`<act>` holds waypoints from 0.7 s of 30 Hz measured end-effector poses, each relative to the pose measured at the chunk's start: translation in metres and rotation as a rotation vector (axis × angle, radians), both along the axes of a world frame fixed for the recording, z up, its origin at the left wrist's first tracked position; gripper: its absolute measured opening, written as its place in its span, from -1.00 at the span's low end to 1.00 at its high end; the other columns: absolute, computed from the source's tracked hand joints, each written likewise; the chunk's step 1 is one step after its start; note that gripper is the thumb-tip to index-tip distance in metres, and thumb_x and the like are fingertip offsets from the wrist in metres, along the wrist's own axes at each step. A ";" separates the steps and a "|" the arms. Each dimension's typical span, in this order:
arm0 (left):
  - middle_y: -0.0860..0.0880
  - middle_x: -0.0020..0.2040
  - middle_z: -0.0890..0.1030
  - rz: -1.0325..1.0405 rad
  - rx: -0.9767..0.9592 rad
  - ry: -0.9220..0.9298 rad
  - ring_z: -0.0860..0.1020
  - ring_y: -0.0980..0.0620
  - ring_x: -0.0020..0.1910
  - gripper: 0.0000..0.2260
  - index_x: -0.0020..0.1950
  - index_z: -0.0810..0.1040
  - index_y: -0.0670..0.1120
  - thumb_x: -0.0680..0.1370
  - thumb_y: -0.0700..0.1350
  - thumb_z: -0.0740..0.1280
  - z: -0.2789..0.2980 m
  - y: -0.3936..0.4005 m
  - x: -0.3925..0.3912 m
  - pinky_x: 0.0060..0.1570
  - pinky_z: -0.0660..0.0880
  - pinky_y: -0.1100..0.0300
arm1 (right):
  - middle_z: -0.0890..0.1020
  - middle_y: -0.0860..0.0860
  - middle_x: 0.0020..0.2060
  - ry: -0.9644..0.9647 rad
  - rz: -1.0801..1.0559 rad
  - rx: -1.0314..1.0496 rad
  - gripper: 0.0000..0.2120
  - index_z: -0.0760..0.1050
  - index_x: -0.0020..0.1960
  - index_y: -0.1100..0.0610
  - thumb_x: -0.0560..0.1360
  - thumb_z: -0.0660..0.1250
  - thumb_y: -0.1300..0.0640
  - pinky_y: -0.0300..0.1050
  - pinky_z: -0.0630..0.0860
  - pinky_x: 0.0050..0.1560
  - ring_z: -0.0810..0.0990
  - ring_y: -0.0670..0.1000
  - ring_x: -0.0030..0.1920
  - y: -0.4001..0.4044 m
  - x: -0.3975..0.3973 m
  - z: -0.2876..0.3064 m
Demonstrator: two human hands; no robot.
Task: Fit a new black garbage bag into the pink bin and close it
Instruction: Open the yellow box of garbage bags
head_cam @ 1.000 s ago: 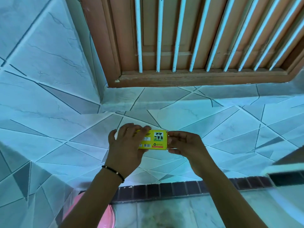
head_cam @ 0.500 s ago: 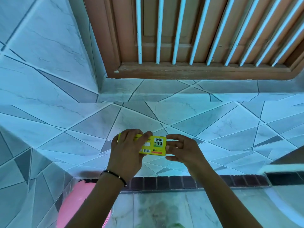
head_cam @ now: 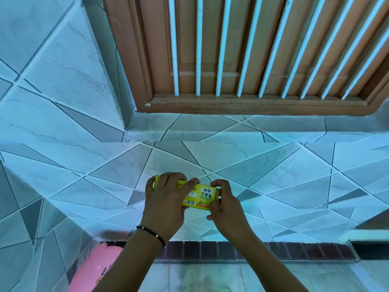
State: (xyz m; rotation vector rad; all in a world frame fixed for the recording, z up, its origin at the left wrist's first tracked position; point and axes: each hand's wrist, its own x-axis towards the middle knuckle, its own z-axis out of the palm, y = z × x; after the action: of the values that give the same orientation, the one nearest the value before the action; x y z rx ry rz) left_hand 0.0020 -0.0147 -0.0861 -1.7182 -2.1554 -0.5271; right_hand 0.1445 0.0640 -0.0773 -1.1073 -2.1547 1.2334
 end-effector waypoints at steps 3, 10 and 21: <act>0.00 0.07 0.56 -0.020 -0.002 -0.137 0.51 -0.09 0.10 -0.35 0.22 0.39 0.17 0.20 -0.08 0.56 -0.001 -0.002 -0.006 0.03 0.53 -0.11 | 0.56 0.08 -0.11 0.100 -0.119 -0.062 -0.63 0.30 0.07 0.01 0.46 0.07 0.44 -0.09 0.63 -0.25 0.64 0.13 -0.25 0.011 0.007 -0.001; 0.00 0.11 0.54 -0.024 0.007 -0.295 0.49 -0.09 0.13 -0.37 0.26 0.32 0.21 0.29 -0.08 0.50 -0.003 -0.005 -0.006 0.05 0.54 -0.04 | 0.47 0.11 0.10 -0.101 -0.194 0.473 -0.60 0.48 0.06 0.11 0.33 0.27 0.48 -0.04 0.59 -0.17 0.55 0.10 -0.11 0.026 0.016 -0.013; -0.03 0.10 0.55 0.039 0.048 -0.319 0.47 -0.11 0.10 -0.40 0.28 0.38 0.15 0.31 -0.09 0.51 0.004 -0.007 -0.011 -0.05 0.54 0.03 | 0.65 -0.10 -0.13 0.103 0.019 0.930 -0.74 0.60 -0.05 0.07 0.38 0.20 0.25 -0.13 0.41 0.02 0.46 0.01 0.02 0.019 0.029 -0.030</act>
State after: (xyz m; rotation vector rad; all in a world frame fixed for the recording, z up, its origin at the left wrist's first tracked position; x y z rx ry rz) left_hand -0.0085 -0.0212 -0.0823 -1.6552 -2.3613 -0.8871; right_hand 0.1734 0.0830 -0.1070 -0.5875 -2.2350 0.1773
